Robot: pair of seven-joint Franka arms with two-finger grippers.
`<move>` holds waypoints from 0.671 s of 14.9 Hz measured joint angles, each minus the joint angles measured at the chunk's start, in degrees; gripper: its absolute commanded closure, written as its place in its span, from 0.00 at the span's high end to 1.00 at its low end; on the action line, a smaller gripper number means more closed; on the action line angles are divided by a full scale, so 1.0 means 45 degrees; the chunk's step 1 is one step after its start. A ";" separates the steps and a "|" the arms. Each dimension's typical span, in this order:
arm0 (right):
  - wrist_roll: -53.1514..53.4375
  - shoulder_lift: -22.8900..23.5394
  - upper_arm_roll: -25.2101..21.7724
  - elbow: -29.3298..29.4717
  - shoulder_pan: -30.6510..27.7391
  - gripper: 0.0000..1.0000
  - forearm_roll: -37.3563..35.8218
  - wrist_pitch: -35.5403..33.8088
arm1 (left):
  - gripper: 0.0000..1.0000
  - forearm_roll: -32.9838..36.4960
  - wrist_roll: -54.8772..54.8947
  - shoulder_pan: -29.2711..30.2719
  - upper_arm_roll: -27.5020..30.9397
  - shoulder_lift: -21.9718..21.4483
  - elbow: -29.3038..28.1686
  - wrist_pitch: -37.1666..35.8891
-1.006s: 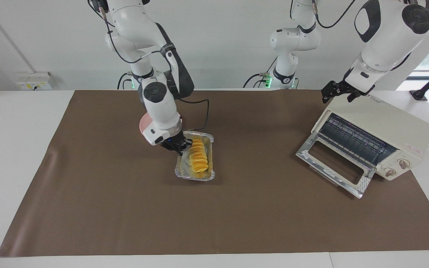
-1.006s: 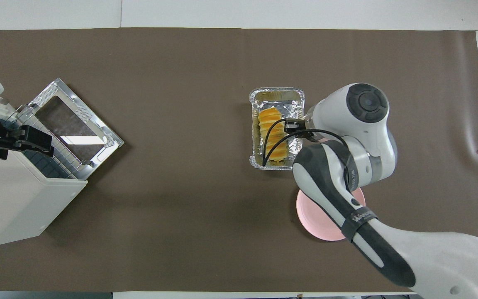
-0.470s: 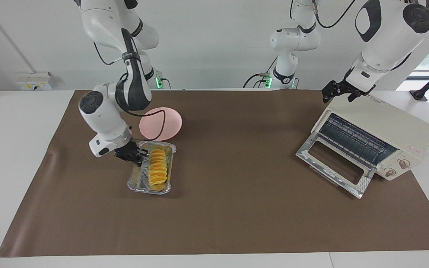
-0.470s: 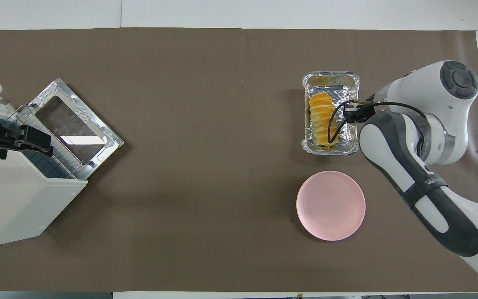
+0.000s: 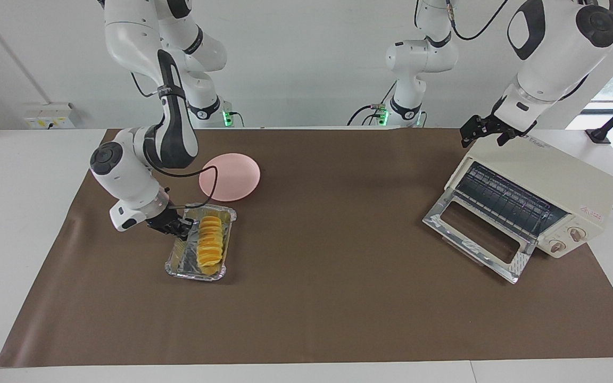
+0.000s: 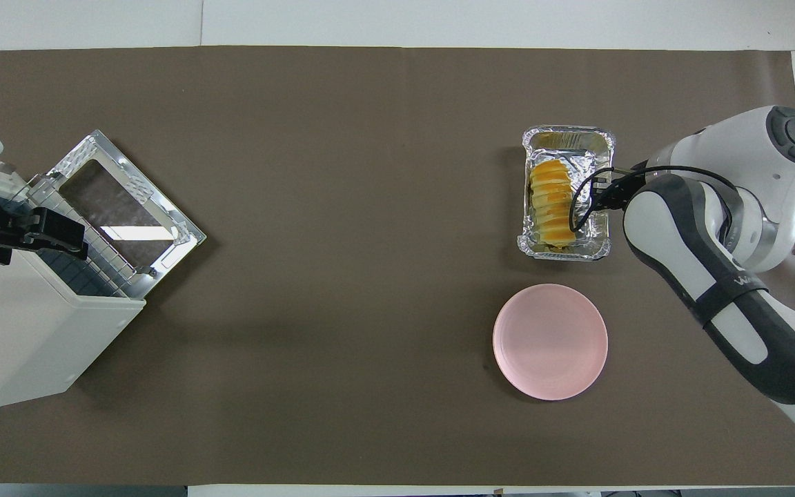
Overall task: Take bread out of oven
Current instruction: 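Grasp the bread rolls in the tray with the right gripper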
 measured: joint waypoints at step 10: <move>0.0002 0.0194 0.0015 -0.0466 0.0959 1.00 0.0052 0.0714 | 1.00 0.0000 0.0000 0.0002 0.0000 0.0000 0.0000 0.0002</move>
